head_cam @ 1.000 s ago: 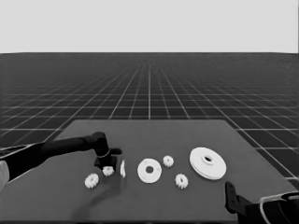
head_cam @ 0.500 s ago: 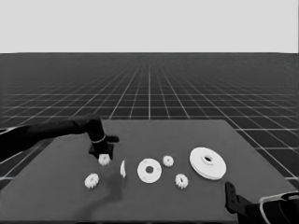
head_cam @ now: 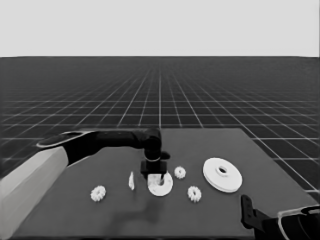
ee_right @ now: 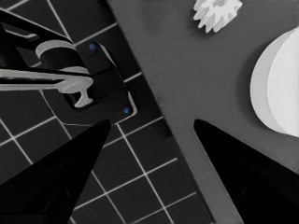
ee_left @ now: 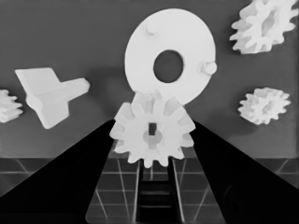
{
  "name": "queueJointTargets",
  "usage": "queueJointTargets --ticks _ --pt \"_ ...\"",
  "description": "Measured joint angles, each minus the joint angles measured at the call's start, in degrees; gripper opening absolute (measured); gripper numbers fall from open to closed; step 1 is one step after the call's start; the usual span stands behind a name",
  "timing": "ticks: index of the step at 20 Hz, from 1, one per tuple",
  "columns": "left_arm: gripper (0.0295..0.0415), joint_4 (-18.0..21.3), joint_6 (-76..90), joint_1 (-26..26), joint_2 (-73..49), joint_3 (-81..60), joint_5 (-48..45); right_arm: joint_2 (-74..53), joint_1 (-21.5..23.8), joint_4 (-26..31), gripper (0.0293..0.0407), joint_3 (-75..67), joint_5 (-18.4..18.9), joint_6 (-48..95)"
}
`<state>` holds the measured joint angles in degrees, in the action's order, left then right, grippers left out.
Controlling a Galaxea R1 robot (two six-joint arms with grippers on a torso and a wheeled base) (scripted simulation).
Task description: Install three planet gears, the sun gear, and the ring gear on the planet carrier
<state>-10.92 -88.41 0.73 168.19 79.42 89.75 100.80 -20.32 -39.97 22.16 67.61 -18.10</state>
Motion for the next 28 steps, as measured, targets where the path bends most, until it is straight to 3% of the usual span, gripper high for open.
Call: queueJointTargets --ticks 1,3,10,12,14,20,23,28 --pt "0.0312 -4.14 1.27 3.87 0.36 1.68 -0.35 0.00 0.00 0.00 0.0385 0.00 0.00 0.00" --pt "0.0312 -7.87 2.99 7.99 0.85 4.14 -1.13 0.00 0.00 0.00 0.0385 0.00 0.00 0.00" --pt "0.0312 -9.68 4.02 9.76 1.19 5.69 -1.75 0.00 0.00 0.00 0.0385 0.00 0.00 0.00" --pt "0.0372 -9.71 4.04 9.78 1.20 5.72 -1.77 0.00 0.00 0.00 0.0385 0.00 0.00 0.00" --pt "0.0383 -9.72 4.04 9.79 1.20 5.73 -1.77 0.00 0.00 0.00 0.0385 0.00 0.00 0.00" --pt "0.0385 -9.72 4.04 9.79 1.20 5.73 -1.77 0.00 0.00 0.00 0.0385 0.00 0.00 0.00" --pt "0.0385 -2.19 0.43 2.12 0.21 0.70 -0.03 0.00 0.00 0.00 0.0385 0.00 0.00 0.00" --pt "0.0385 -0.16 -0.01 0.13 0.15 0.18 0.01 0.00 0.00 0.00 0.0385 0.00 0.00 0.00"
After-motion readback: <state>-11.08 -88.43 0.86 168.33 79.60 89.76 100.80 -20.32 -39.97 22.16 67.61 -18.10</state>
